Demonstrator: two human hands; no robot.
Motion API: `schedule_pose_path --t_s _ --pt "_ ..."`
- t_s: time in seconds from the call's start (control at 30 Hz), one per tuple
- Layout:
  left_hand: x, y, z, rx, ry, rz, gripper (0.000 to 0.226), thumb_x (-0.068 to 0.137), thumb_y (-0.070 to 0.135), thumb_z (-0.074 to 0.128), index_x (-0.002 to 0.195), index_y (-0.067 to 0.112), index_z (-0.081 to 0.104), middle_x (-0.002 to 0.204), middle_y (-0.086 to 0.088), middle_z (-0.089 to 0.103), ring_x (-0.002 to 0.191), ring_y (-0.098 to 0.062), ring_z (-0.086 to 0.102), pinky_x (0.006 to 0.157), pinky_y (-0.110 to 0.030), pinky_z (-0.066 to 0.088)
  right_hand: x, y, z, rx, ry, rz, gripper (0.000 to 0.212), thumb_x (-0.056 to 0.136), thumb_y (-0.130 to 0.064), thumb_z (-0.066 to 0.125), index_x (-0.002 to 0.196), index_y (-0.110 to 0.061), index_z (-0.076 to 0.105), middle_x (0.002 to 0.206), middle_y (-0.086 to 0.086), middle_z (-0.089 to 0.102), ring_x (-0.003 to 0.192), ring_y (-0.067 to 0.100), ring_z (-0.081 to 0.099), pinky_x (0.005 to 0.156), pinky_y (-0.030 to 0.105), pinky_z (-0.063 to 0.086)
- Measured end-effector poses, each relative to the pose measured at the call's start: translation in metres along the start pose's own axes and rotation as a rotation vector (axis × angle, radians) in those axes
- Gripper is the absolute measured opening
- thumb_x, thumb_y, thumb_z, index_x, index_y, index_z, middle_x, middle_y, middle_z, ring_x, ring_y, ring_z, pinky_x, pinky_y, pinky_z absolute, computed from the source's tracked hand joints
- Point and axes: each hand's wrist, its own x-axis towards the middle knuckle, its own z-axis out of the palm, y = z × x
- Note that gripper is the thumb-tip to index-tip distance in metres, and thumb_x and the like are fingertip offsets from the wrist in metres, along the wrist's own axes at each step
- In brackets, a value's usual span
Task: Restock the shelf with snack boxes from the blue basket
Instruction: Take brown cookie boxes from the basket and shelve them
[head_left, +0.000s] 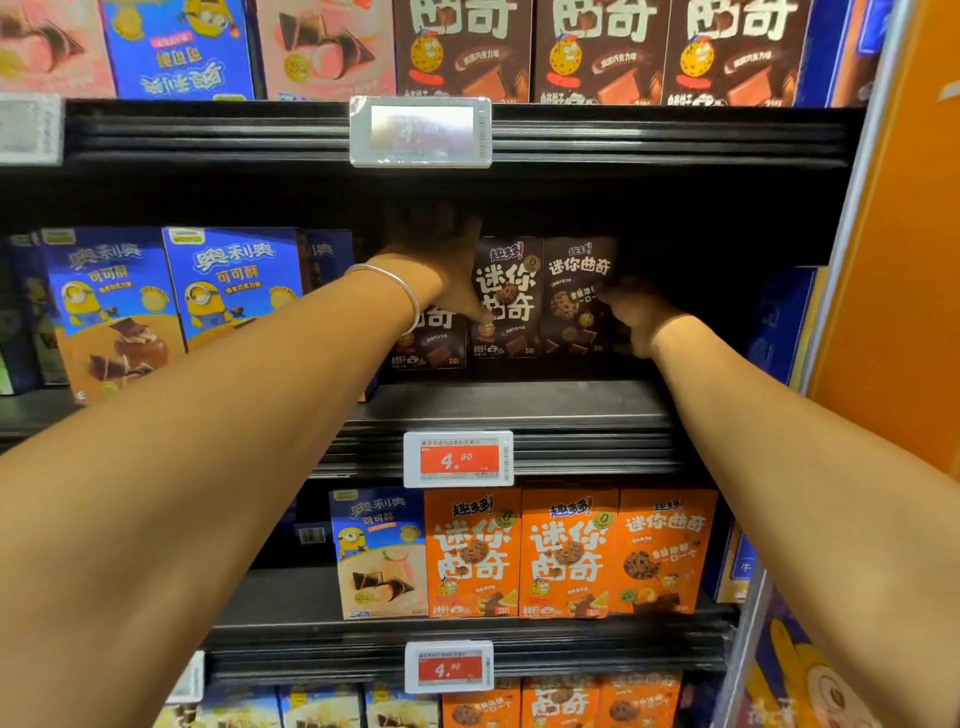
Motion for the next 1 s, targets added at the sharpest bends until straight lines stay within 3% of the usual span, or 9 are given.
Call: schedule_pose_path --t_s 0.17,0.33,0.6,0.73,0.87,1.0 --pt "-0.001 0.007 0.005 0.011 0.047 0.045 0.092 0.084 0.042 0.087 0.154 0.011 0.035 0.155 -0.019 0.044 0.142 -0.043 0.045 0.118 -0.058 0.041 0.0 0.001 -0.005 0.008 0.018 -0.012 0.009 0.096 -0.039 0.064 0.09 -0.039 0.057 0.096 -0.009 0.064 0.083 0.015 0.062 0.056 0.032 0.045" --pt "-0.003 0.008 0.006 0.049 0.018 0.051 0.091 0.085 0.039 0.087 0.154 0.01 0.035 0.154 -0.02 0.045 0.141 -0.044 0.046 0.117 -0.06 0.04 0.001 0.0 -0.009 -0.005 0.021 0.014 0.008 0.096 -0.035 0.064 0.101 -0.035 0.057 0.108 -0.004 0.062 0.093 0.021 0.061 0.062 0.035 0.046" --pt "-0.003 0.005 0.01 0.079 0.041 0.037 0.096 0.085 0.044 0.086 0.156 0.012 0.031 0.159 -0.021 0.039 0.146 -0.045 0.039 0.121 -0.061 0.034 0.001 0.0 -0.002 0.014 0.022 0.008 0.006 0.094 -0.039 0.064 0.097 -0.036 0.059 0.115 -0.002 0.065 0.095 0.021 0.062 0.068 0.036 0.051" --pt "-0.011 0.008 0.002 0.145 0.18 0.027 0.101 0.086 0.067 0.074 0.161 0.018 0.027 0.166 -0.019 0.03 0.153 -0.047 0.028 0.126 -0.063 0.024 -0.002 -0.01 0.001 0.053 0.157 -0.069 0.047 0.087 -0.047 0.069 0.128 -0.026 0.062 0.121 0.001 0.069 0.094 0.019 0.067 0.083 0.038 0.056" --pt "-0.029 0.029 -0.011 -0.078 0.313 0.039 0.088 0.094 0.064 0.065 0.161 0.019 0.031 0.164 -0.016 0.038 0.151 -0.043 0.037 0.125 -0.058 0.031 -0.033 -0.035 0.014 0.015 0.291 -0.242 0.066 0.081 -0.059 0.067 0.138 -0.029 0.054 0.134 -0.002 0.062 0.116 0.022 0.061 0.099 0.042 0.051" --pt "-0.061 0.05 -0.01 -0.51 0.232 -0.089 0.057 0.097 0.054 0.061 0.14 0.017 0.053 0.155 -0.016 0.051 0.137 -0.038 0.053 0.116 -0.05 0.044 -0.087 -0.065 0.025 0.083 0.186 -0.222 0.061 0.09 -0.057 0.063 0.141 -0.026 0.051 0.127 -0.005 0.057 0.103 0.019 0.054 0.073 0.028 0.047"
